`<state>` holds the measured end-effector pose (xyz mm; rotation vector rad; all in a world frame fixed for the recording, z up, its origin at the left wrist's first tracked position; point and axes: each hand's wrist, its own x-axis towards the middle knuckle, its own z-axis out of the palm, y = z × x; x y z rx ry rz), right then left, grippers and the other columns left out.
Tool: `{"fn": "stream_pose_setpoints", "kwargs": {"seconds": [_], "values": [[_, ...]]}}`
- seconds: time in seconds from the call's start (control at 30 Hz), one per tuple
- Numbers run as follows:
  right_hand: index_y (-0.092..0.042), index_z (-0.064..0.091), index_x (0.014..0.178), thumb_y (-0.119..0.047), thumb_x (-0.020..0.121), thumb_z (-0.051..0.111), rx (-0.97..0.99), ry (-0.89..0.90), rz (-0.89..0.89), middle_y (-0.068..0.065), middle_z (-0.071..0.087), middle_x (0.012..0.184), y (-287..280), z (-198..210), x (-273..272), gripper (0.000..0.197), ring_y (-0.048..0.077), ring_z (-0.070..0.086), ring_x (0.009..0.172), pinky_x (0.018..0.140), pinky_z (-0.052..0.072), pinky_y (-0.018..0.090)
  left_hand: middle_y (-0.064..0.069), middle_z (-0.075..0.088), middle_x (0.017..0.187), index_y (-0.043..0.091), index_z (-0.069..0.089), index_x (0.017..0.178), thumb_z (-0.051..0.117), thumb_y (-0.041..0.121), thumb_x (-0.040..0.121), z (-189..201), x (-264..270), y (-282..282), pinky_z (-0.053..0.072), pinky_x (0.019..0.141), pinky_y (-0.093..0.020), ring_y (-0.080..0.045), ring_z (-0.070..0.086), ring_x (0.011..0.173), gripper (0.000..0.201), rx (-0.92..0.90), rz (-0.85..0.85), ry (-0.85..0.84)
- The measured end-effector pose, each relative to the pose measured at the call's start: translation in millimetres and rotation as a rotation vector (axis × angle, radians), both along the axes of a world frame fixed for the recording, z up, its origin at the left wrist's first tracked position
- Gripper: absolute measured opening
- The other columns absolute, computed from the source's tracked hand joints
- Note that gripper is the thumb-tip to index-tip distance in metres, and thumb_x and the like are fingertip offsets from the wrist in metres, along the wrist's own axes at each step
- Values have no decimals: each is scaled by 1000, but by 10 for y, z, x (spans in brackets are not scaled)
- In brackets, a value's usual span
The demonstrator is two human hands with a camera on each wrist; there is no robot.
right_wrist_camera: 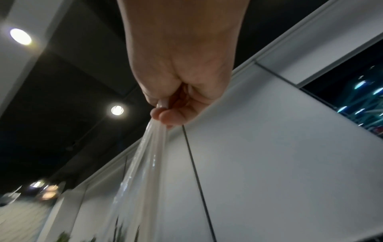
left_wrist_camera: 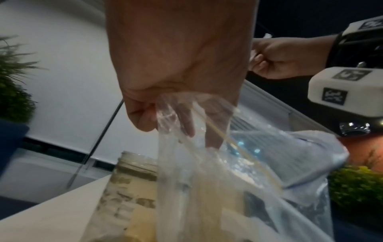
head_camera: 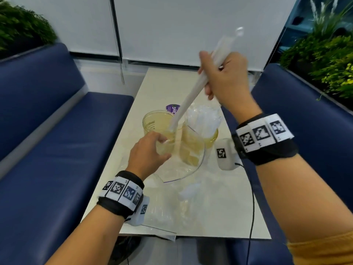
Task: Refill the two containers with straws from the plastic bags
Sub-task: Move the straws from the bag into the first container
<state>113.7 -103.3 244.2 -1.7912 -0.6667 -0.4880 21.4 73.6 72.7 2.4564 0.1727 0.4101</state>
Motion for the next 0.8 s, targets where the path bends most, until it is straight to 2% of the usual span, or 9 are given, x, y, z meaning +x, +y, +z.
{"fn": "stream_pose_setpoints", "kwargs": {"seconds": [0.13, 0.23, 0.33, 0.43, 0.5, 0.57, 0.67, 0.73, 0.8], "values": [[-2, 70, 78, -38, 101, 57, 6, -117, -167, 4, 62, 57, -293, 127, 288, 44, 14, 62, 42, 39, 46, 21, 15, 62, 123, 30, 59, 122, 77, 19, 83, -70, -65, 233, 42, 77, -26, -9, 50, 85, 45, -5, 65, 61], [2, 68, 74, -46, 99, 51, -191, -119, -294, 17, 66, 62, -337, -88, 603, 56, 30, 66, 52, 45, 52, 38, 16, 62, 122, 28, 60, 126, 68, 9, 87, -59, -72, 352, 39, 77, -24, -8, 49, 82, 44, -34, 97, 70], [2, 66, 72, -44, 99, 52, -381, -23, -325, 19, 66, 65, -227, -478, 755, 55, 34, 67, 60, 59, 57, 47, 16, 63, 122, 26, 61, 126, 59, 1, 88, -41, -34, 426, 43, 69, -21, -8, 55, 67, 46, -71, 86, 63], [-3, 60, 67, -41, 100, 54, -534, 46, -335, 15, 62, 62, -153, -877, 793, 51, 27, 62, 58, 64, 56, 42, 17, 63, 120, 25, 62, 126, 53, -5, 89, -28, 9, 495, 42, 65, -14, -17, 57, 64, 48, -102, 70, 84], [-8, 53, 62, -39, 99, 58, -604, 94, -332, 6, 52, 55, -142, -1112, 792, 49, 18, 51, 52, 58, 48, 37, 16, 64, 119, 25, 62, 126, 52, -6, 89, -11, 36, 550, 39, 65, -11, -16, 58, 68, 49, -116, 66, 112], [-8, 54, 64, -40, 95, 64, -656, 152, -339, 4, 51, 58, -155, -1285, 795, 46, 20, 52, 58, 55, 42, 31, 14, 65, 118, 25, 63, 125, 53, -5, 89, 14, 60, 600, 41, 68, -14, -13, 57, 71, 48, -137, 71, 130], [-8, 69, 90, -36, 85, 76, -601, 65, -350, 2, 68, 82, -189, -1362, 846, 29, 20, 64, 79, 72, 53, 31, 14, 65, 116, 25, 65, 123, 55, -4, 90, 55, 71, 628, 43, 76, -21, -15, 60, 77, 45, -156, 79, 133], [-15, 63, 109, -28, 79, 83, -439, 38, -325, -3, 64, 96, -200, -1301, 864, 38, 14, 59, 87, 76, 48, 21, 15, 64, 116, 26, 65, 122, 56, -3, 90, 73, 65, 611, 42, 77, -20, -14, 61, 82, 44, -150, 69, 132], [-20, 53, 122, -19, 77, 83, -321, 28, -283, -2, 60, 104, -201, -1217, 897, 55, 11, 56, 90, 72, 38, 7, 16, 64, 116, 28, 65, 121, 56, -2, 91, 91, 58, 585, 42, 76, -19, -13, 60, 83, 43, -146, 56, 132]]}}
